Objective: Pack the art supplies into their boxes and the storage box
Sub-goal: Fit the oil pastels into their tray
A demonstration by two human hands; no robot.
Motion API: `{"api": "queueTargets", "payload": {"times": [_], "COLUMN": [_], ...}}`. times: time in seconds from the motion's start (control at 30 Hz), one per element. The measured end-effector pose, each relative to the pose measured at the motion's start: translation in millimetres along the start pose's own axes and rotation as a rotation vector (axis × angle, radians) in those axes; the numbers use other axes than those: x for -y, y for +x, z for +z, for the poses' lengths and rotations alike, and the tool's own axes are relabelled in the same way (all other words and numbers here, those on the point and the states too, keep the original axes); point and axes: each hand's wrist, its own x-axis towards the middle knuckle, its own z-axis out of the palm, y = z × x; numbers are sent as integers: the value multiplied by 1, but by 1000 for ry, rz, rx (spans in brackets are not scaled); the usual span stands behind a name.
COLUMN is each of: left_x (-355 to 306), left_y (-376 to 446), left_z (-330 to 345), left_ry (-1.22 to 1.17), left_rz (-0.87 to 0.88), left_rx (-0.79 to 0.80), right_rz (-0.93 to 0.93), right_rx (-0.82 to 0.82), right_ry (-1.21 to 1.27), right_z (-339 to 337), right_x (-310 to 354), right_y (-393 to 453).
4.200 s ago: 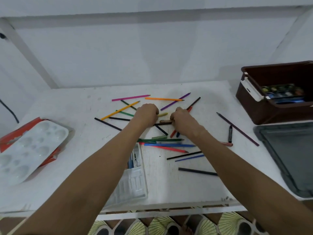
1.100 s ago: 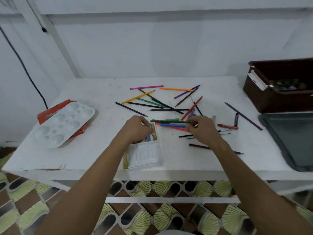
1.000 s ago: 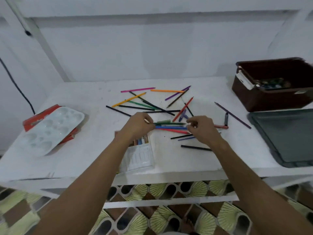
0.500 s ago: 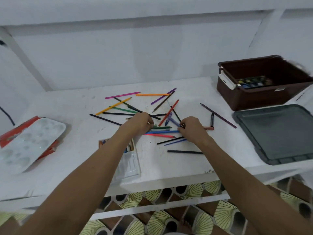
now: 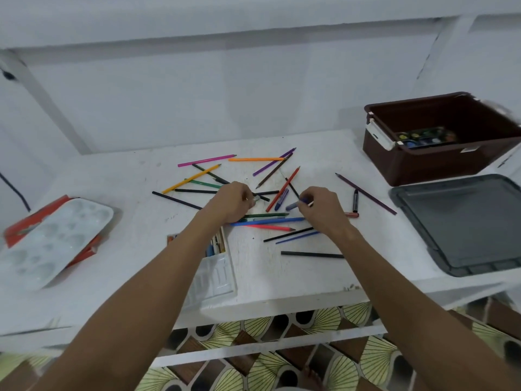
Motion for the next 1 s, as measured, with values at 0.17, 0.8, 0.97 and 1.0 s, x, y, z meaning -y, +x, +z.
{"api": "queueTargets", "payload": {"times": [0.17,0.8,0.97,1.0], "left_x": [14,90,92,92], "left_y": [-30,-182,-189,-190], "left_z": [-20,-15,-13,-13], "left_ry": [-177,-433,-429,-430], "left_rz": [-57,-477,-497,-493], "left_rx": [-141,-153,-129,-128], "right_rz": [-137,-241,-240,-232], "right_rx": [-71,535,459,445], "right_ry": [185,315,249,252], "right_z": [-9,104,119,120], "right_x": [29,146,148,147], "right_y": [-9,-85,-97,-99]}}
